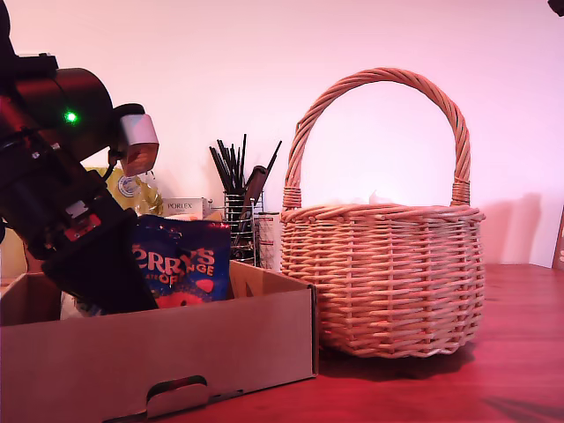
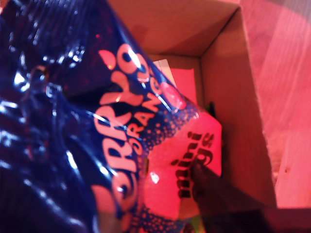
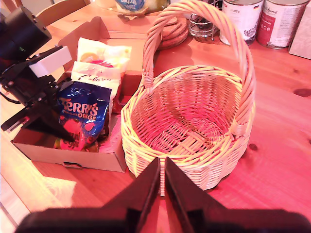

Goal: Move the bags of Easter eggs from the cardboard box on the left into the woven basket on the right side.

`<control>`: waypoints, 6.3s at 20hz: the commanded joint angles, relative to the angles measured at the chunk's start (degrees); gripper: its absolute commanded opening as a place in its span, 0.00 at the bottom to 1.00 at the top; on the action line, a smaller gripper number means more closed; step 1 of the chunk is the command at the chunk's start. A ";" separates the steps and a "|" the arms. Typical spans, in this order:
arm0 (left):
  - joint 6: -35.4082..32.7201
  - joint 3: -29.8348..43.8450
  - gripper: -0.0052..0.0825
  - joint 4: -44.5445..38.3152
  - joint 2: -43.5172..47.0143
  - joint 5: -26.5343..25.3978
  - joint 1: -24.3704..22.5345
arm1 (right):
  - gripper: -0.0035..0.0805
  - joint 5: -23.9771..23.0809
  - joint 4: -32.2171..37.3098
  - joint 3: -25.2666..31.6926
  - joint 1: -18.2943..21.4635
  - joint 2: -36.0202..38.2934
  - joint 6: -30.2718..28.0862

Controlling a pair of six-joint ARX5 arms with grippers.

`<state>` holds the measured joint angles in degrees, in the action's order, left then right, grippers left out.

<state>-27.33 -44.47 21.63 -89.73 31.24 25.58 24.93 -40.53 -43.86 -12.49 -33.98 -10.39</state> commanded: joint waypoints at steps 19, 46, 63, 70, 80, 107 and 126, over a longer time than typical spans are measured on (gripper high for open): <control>2.25 -25.92 0.04 14.38 -1.22 14.36 1.90 | 0.03 0.00 0.37 0.24 -0.22 0.00 -0.13; 2.82 -26.51 0.04 -11.41 -9.64 -10.21 20.72 | 0.03 0.00 -0.28 0.24 -0.22 0.02 -0.13; 4.02 -31.58 0.46 -7.91 -6.23 -12.50 20.70 | 0.03 0.02 -0.48 0.24 -0.22 0.02 -0.13; 4.85 -31.82 0.03 5.16 2.01 -11.43 19.37 | 0.03 0.00 -0.52 0.24 -0.22 0.02 -0.17; 5.40 -15.61 0.03 7.21 17.92 -10.45 7.63 | 0.03 0.02 -0.90 0.26 -0.26 0.02 -1.95; -1.18 1.97 0.81 -5.51 9.09 -17.09 -7.69 | 0.03 4.48 -0.85 0.26 -5.51 -2.23 -4.66; 3.32 1.97 0.51 -2.23 4.79 2.80 -2.27 | 0.03 4.48 -0.46 0.26 -5.51 -2.23 -4.68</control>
<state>-24.14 -42.63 19.81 -83.05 33.67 23.05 29.34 -41.43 -43.86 -17.74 -36.38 -14.90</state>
